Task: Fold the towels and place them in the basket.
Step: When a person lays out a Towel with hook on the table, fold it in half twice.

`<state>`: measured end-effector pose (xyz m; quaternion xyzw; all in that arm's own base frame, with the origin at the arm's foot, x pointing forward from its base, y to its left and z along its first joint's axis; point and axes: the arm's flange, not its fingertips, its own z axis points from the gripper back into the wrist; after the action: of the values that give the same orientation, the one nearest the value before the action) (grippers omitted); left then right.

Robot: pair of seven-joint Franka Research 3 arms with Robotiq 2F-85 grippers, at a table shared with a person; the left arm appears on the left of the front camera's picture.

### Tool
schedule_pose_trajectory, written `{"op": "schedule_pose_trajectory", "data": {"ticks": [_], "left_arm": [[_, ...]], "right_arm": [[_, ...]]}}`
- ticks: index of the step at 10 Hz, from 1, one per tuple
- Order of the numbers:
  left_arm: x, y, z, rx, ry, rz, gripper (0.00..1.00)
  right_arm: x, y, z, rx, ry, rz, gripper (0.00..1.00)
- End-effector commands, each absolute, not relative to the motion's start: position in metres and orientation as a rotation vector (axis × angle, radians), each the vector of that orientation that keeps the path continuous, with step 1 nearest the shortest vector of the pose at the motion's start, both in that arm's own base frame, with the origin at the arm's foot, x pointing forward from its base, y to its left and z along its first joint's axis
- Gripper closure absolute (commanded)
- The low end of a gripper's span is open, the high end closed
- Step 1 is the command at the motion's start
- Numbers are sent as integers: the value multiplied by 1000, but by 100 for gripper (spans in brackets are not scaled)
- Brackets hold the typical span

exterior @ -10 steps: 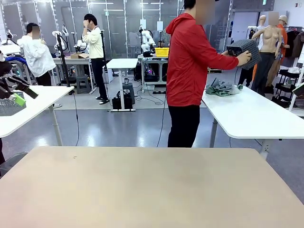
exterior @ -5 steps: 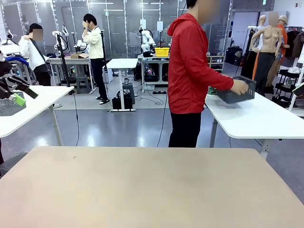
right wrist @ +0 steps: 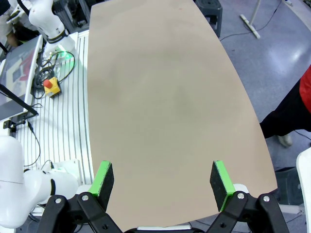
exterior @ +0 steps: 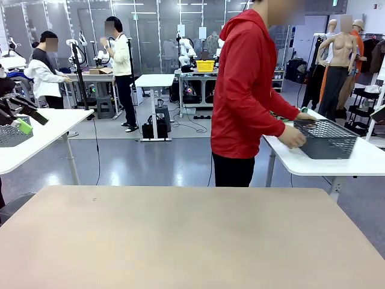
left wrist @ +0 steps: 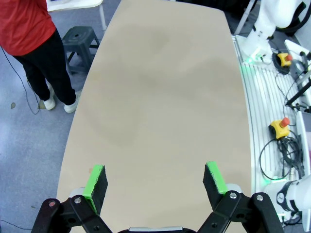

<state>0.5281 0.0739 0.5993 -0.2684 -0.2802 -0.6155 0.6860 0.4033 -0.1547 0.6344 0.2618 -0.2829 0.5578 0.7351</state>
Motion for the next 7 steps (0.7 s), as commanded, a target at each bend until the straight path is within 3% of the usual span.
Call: {"op": "schedule_pose_trajectory", "data": {"ticks": [1,7], "left_arm": [[528,74,599,-599,-629,-1378,0],[528,74,599,-599,-629,-1378,0]], "right_arm": [[404,-154,634,581,-627,1232,0],[404,-154,634,581,-627,1232,0]]}}
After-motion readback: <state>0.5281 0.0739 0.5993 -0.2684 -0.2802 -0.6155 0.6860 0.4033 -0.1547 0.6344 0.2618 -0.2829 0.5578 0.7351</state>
